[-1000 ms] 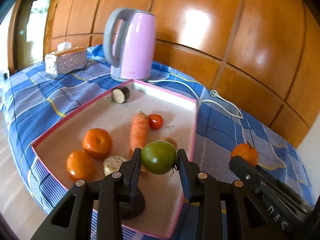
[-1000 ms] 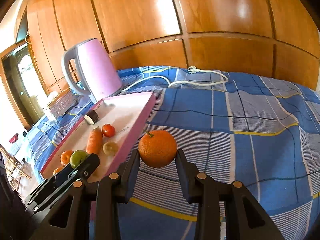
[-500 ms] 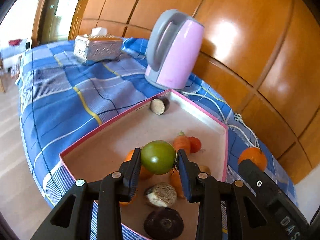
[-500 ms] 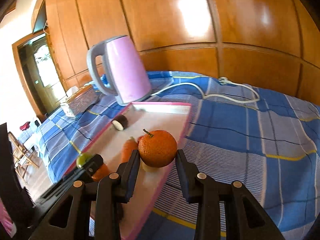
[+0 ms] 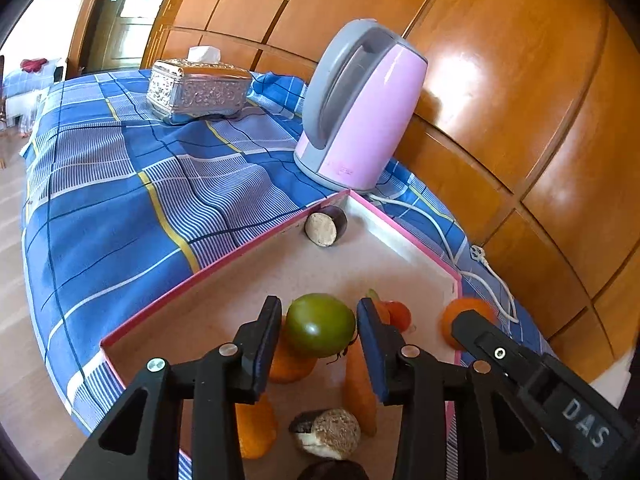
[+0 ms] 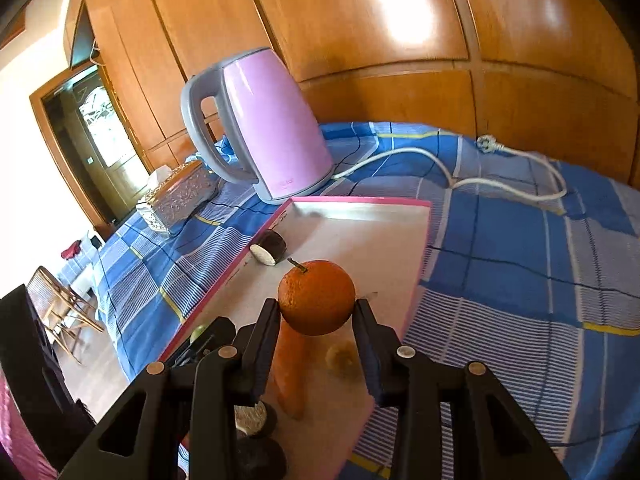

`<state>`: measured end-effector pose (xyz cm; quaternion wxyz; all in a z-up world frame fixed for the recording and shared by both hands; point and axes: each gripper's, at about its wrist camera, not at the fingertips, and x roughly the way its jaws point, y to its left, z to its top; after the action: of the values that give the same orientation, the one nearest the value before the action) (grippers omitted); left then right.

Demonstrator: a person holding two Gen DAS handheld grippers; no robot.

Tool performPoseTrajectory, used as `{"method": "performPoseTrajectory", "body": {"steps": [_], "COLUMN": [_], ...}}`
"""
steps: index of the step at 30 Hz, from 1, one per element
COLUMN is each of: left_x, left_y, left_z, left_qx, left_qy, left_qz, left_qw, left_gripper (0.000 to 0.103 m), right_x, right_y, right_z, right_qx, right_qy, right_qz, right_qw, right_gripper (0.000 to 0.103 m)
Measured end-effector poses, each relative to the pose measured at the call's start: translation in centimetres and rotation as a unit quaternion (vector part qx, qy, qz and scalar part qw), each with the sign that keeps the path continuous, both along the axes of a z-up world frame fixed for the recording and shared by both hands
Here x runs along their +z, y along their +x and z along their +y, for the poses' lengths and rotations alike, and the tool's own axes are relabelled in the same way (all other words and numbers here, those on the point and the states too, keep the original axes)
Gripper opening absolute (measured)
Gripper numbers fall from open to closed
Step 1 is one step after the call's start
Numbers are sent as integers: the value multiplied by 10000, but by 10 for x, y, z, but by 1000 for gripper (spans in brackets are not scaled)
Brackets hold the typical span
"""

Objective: Organize fruits
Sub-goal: 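Open both grippers to drop the green tomato and orange into the tray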

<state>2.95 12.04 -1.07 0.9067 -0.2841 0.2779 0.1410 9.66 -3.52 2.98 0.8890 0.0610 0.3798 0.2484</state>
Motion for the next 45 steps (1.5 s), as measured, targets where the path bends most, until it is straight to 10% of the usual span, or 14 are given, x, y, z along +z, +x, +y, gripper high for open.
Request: {"method": "performPoseTrajectory", "body": {"steps": [11,45], "left_x": [-3,21], "left_y": [1,-43], "left_z": [2,-45], "left_qx": [173,-340], "left_qy": [21,1123], "left_qz": [36,-154], "left_qw": [9998,9930], "left_gripper": [70,93], "right_x": [-8,9], "right_y": [7,-62], "right_z": [-10,-56], "right_qx": [-125,-636], "right_qy": [256,-552], "right_qz": [190,-517], "right_qw": [9994,9951], "right_gripper": [39,39]}}
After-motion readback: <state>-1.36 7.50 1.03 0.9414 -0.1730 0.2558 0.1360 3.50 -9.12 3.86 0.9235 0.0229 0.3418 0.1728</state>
